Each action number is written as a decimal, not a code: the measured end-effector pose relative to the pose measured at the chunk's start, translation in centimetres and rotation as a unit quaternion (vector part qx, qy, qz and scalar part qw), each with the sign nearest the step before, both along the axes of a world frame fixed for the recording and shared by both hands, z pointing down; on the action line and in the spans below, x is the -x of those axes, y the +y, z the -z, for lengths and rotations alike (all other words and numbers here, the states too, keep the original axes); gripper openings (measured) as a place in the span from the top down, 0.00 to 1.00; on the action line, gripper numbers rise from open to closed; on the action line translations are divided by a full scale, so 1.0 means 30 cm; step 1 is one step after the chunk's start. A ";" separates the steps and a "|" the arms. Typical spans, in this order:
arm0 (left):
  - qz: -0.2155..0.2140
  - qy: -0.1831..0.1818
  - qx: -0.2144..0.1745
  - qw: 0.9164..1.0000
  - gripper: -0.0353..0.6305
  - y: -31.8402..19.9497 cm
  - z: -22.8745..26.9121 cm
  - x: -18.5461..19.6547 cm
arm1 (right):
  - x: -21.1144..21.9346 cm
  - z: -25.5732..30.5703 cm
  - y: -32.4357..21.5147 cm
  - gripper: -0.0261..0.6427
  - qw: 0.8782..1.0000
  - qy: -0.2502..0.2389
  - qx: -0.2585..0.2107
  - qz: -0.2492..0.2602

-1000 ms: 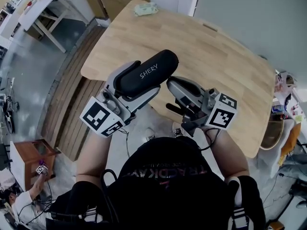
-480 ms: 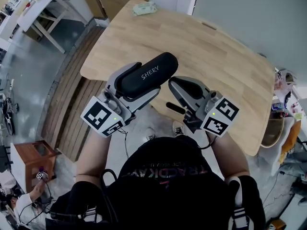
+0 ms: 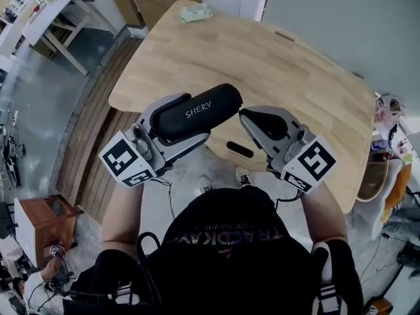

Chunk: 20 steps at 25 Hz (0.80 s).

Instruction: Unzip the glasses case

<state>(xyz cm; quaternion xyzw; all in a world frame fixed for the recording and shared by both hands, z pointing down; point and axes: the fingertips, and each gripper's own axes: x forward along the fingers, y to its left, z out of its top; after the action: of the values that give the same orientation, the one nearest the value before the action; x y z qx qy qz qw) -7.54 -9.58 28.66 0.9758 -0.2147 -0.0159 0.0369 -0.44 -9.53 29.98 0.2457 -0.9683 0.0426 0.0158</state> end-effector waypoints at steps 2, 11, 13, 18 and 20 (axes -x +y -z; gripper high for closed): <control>-0.014 0.003 0.005 1.000 0.43 0.010 0.004 0.003 | -0.013 0.002 -0.008 0.93 1.000 0.004 -0.001 0.001; -0.072 0.005 0.023 0.997 0.43 0.057 0.014 0.012 | -0.021 0.006 -0.007 0.93 0.998 0.036 -0.012 0.040; -0.087 0.003 0.027 0.996 0.43 0.066 0.017 0.011 | -0.021 0.004 -0.004 0.93 0.997 0.044 -0.012 0.057; -0.124 0.008 0.038 0.992 0.44 0.095 0.038 0.007 | -0.019 0.016 0.012 0.93 0.993 0.059 -0.014 0.105; -0.137 0.009 0.040 0.990 0.44 0.111 0.044 0.005 | -0.019 0.021 0.026 0.93 0.990 0.063 -0.015 0.122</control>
<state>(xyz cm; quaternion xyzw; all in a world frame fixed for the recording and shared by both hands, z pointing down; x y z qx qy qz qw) -7.68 -6.25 27.35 0.9936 -0.0790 -0.0105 0.0799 0.12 -8.74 29.36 0.1284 -0.9886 0.0099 0.0783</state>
